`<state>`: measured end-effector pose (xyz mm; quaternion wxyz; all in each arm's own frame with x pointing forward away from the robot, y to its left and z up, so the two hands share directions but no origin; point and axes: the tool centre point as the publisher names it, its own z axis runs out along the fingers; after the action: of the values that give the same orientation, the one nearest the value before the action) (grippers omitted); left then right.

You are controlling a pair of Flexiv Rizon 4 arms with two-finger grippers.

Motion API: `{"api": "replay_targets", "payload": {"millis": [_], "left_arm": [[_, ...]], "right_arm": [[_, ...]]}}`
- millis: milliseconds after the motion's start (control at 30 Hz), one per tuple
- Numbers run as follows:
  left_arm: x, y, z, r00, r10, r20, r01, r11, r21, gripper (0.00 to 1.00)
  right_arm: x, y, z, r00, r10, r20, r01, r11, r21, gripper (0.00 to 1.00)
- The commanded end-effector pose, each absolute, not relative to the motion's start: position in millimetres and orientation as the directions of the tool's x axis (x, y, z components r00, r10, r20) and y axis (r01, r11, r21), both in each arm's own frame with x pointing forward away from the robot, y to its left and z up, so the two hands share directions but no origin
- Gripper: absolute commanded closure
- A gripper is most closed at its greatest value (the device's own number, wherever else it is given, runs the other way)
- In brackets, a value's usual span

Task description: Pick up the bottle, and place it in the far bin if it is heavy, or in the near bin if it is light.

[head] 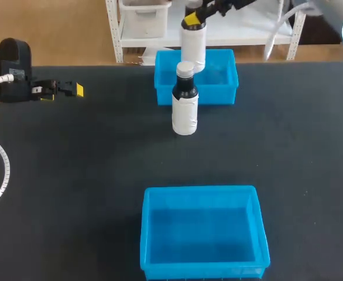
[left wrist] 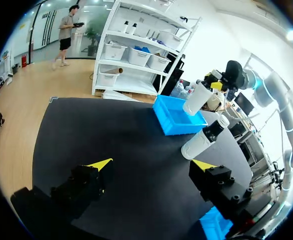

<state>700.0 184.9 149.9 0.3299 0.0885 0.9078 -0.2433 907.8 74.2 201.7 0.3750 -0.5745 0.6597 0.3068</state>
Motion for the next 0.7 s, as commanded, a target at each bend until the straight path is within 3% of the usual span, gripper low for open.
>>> {"api": "replay_targets", "payload": {"millis": [33,700], "left_arm": [[700,185,150,-0.767,0.0,-0.642,0.321,0.866,-0.383,0.0],[700,185,150,-0.767,0.0,-0.642,0.321,0.866,-0.383,0.0]], "right_arm": [[959,84,191,-0.062,-0.526,-0.848,-0.998,0.012,0.066,1.0],[978,105,133,-0.089,-0.505,-0.858,-0.994,-0.015,0.112,1.0]]}}
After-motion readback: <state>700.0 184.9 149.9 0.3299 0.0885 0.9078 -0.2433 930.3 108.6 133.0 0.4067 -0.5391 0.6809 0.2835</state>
